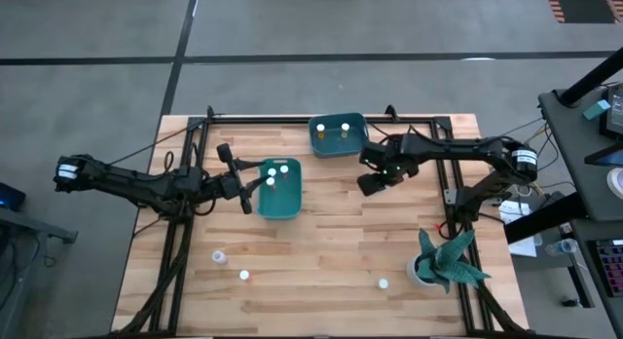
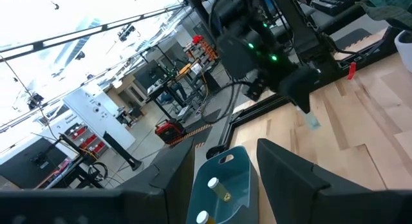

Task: Pick and place medicine bottles into bin by pill shape (circle, oval)
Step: Put the blue tablet pill bottle into the blue bin

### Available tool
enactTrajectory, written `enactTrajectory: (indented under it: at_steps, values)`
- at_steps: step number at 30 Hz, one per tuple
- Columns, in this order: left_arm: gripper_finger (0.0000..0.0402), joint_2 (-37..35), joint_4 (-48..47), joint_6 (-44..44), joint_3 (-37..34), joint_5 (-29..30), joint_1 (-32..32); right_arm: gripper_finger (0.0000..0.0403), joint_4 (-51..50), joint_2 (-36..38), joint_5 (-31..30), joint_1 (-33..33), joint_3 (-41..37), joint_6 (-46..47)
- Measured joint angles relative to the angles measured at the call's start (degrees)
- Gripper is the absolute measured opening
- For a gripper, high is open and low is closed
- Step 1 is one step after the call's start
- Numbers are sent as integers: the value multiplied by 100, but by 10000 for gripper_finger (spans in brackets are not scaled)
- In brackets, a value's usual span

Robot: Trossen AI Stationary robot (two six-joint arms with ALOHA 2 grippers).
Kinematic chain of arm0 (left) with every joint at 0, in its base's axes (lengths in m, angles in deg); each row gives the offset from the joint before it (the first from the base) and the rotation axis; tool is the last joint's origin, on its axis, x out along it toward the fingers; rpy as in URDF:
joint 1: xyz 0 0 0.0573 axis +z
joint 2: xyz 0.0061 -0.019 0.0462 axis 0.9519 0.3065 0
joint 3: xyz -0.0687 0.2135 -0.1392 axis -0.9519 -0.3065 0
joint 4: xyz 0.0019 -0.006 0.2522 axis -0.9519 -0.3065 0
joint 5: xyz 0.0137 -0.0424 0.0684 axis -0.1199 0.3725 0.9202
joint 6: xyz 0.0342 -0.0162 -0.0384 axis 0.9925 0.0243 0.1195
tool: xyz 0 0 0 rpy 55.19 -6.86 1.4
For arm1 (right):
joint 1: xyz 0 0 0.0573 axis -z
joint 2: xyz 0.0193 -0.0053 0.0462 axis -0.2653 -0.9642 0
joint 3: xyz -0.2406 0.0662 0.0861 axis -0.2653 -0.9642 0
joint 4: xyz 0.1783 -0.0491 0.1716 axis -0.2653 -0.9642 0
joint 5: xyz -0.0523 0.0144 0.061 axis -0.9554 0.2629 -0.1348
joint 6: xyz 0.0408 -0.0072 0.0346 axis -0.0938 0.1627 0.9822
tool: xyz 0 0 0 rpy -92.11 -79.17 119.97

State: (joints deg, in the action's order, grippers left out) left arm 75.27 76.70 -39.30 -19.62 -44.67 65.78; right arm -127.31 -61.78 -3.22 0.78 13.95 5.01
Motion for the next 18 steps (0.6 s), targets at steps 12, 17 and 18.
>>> enactTrajectory:
  at_steps: [12,17,18]
  values:
    - [153,-3,12,0,0,0,0,111,-623,-1048,-155,19,2062,-961]
    - [153,2,11,0,0,0,0,111,-1138,-1776,-305,169,3166,-1672]
    - [153,1,12,0,0,0,0,111,-1215,-1892,-308,230,3351,-1790]
